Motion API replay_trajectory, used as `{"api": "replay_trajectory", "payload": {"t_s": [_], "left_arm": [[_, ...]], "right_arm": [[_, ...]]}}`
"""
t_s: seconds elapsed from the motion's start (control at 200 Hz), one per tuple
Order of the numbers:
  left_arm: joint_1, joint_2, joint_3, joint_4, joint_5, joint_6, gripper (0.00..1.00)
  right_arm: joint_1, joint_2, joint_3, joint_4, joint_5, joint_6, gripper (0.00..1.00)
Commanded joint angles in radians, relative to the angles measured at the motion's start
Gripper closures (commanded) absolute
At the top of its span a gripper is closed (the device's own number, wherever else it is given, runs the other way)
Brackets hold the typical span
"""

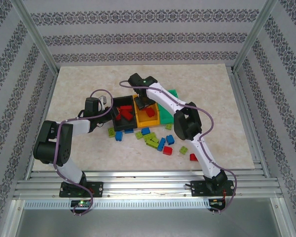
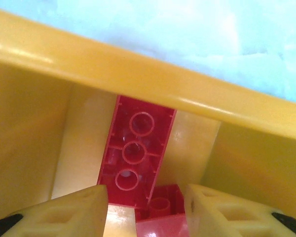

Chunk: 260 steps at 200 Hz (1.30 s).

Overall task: Sort the legos into containers by color
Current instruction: Pick up the lego from the container.

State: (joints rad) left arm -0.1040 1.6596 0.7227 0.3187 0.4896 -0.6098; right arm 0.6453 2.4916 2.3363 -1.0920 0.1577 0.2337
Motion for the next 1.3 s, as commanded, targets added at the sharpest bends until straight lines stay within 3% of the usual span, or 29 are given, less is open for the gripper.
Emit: {"api": "replay_trajectory", "payload": {"t_s": [0.0,0.115,0.58,0.69,0.779,0.909,1.294], "left_arm": [[-0.016,-0.028,-0.009,-0.048,0.037,0.028,0.64],[-0.016,-0.027,-0.008,-0.051,0.038,0.028,0.64],[-0.019,-0.032,-0.020,-0.038,0.044,0.021,0.64],[-0.019,-0.039,-0.024,-0.038,0.041,0.018,0.64],[-0.018,-0.045,-0.023,-0.043,0.041,0.019,0.64],[-0.019,-0.056,-0.020,-0.058,0.037,0.024,0.64],[-0.018,-0.076,-0.031,-0.055,0.030,0.010,0.64]], "right_arm": [[-0.005,0.064,0.017,0.036,-0.073,0.057,0.48],[-0.012,0.113,0.070,0.021,-0.155,0.068,0.49],[-0.009,0.228,0.164,-0.121,-0.098,0.045,0.50],[-0.004,0.221,0.151,-0.113,-0.106,0.039,0.66],[-0.003,0.194,0.135,-0.089,-0.109,0.031,0.81],[-0.002,0.139,0.136,-0.069,-0.107,0.018,0.87],[0.003,-0.135,0.095,-0.055,-0.106,0.004,0.86]]}}
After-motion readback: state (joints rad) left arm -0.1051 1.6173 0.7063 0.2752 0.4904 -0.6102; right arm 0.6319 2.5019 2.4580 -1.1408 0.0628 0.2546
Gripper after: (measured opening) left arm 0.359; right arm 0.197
